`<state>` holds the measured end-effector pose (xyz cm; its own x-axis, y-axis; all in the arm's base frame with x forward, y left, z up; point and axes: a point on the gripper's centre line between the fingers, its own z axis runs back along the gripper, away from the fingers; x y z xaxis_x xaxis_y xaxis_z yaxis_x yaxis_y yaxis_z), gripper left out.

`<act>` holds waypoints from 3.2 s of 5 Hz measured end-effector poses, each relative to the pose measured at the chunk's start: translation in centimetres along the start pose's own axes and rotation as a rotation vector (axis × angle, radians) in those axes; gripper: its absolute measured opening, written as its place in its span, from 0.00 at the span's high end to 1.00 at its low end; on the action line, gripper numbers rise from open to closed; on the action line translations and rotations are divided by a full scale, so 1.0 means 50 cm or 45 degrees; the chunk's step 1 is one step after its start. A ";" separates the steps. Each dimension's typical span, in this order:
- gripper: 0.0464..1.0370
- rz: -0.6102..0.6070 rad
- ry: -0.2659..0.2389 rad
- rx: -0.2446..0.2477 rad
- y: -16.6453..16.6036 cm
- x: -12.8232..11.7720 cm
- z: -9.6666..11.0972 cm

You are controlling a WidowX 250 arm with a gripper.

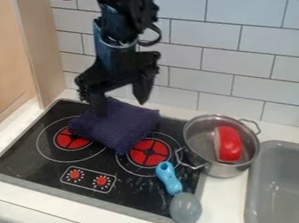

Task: Drag the cloth down the left burner

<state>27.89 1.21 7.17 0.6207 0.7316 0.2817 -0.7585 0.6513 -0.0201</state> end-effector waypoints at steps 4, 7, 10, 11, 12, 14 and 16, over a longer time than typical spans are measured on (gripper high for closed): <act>0.04 -0.005 0.172 0.041 -0.014 0.047 -0.120; 0.04 0.023 0.171 0.011 -0.036 0.056 -0.139; 0.04 0.180 0.194 0.067 0.051 0.032 -0.129; 0.04 0.233 0.207 0.082 0.087 0.027 -0.128; 0.04 0.303 0.219 0.086 0.132 0.017 -0.127; 0.04 0.424 0.249 0.124 0.220 -0.010 -0.116; 0.04 0.505 0.274 0.137 0.260 -0.025 -0.112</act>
<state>18.37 9.89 1.19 0.2971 0.9525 0.0668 -0.9548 0.2966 0.0171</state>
